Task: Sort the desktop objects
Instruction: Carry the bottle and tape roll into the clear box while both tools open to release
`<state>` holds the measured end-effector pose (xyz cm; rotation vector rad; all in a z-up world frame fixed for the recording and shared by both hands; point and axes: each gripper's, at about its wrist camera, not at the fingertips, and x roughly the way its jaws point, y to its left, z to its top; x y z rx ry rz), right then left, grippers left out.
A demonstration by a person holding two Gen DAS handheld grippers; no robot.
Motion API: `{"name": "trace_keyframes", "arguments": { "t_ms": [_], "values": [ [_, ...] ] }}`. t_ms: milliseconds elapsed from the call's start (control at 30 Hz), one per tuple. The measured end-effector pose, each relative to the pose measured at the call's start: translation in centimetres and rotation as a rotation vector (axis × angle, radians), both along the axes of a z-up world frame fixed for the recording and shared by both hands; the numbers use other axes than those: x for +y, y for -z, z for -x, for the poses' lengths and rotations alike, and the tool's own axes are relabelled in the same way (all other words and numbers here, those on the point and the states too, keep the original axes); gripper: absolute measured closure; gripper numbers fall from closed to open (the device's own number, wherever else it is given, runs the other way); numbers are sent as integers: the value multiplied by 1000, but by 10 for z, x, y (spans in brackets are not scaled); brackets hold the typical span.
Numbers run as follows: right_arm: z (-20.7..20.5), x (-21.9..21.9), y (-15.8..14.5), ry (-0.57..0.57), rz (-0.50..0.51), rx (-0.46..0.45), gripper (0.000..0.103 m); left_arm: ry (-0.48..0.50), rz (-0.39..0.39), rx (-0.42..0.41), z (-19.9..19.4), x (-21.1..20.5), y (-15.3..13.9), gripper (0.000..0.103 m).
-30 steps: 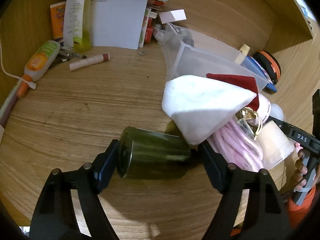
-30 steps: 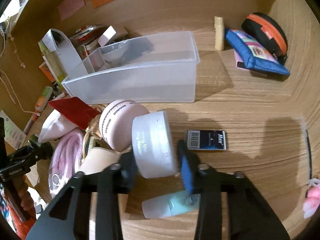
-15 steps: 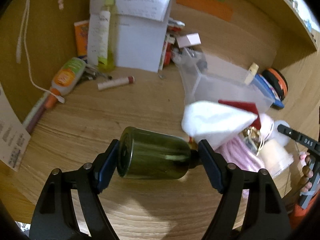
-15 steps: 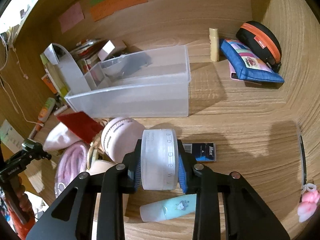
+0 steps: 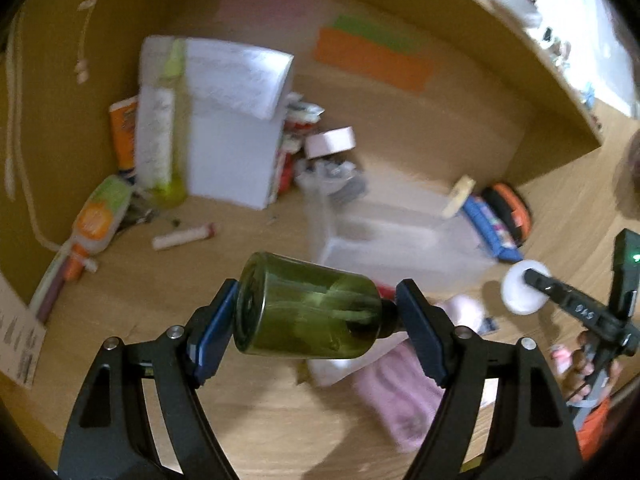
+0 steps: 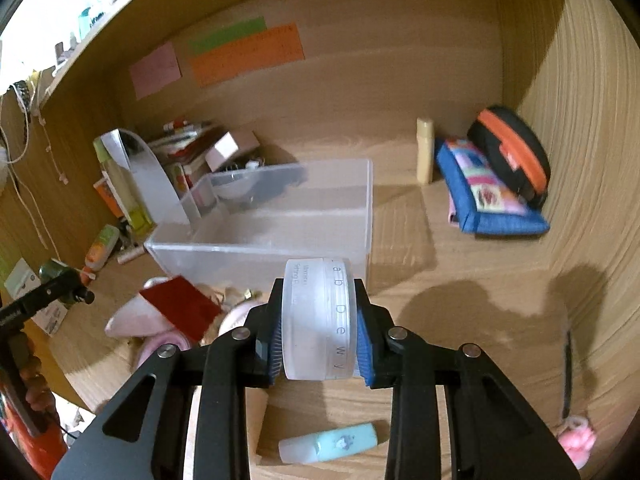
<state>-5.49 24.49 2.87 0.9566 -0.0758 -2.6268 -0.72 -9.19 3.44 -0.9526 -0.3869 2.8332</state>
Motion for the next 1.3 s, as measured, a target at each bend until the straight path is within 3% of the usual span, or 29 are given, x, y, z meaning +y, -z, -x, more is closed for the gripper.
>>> {"name": "trace_keyframes", "arguments": {
  "t_ms": [267, 500, 633, 933, 1167, 1300],
  "values": [
    [6, -2, -35, -28, 7, 73, 76, 88, 58, 33, 35, 34, -30, 25],
    [27, -9, -58, -61, 1, 118, 76, 143, 108, -5, 82, 60, -36, 25],
    [50, -16, -60, -71, -3, 98, 76, 162, 102, -48, 113, 67, -31, 25],
    [95, -35, -33, -84, -49, 8, 76, 182, 121, -209, 170, 77, 12, 25],
    [122, -47, 1, -101, -99, -79, 76, 194, 159, -257, 185, 80, 31, 25],
    [134, -50, 18, -113, -126, -129, 76, 205, 221, -249, 188, 89, 37, 25]
  ]
}}
